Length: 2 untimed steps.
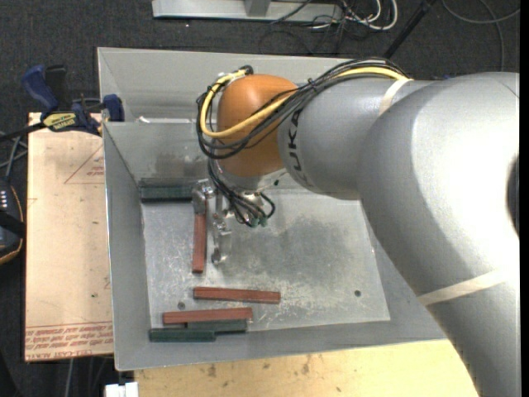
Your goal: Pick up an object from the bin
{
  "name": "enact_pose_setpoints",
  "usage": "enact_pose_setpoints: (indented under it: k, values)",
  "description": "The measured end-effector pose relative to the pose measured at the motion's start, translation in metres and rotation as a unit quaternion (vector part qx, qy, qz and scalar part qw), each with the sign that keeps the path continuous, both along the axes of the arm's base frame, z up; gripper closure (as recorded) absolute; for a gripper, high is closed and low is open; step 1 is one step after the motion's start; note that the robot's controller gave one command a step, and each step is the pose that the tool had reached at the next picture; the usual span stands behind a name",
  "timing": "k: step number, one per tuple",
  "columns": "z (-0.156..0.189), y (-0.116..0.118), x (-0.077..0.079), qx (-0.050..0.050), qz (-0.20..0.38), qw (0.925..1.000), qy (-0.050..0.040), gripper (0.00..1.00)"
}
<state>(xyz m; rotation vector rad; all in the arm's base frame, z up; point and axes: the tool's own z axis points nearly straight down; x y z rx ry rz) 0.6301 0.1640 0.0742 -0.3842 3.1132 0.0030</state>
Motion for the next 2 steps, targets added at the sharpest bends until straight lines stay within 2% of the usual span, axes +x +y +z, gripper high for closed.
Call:
enact_pose_setpoints:
  k: [1, 2]
  values:
    - [-0.0029, 0.0315, -0.0117, 0.000, 0.223, 0.9747, 0.0000, 1.00]
    - [-0.0029, 0.0314, -0.0117, 0.000, 0.223, 0.9748, 0.0001, 1.00]
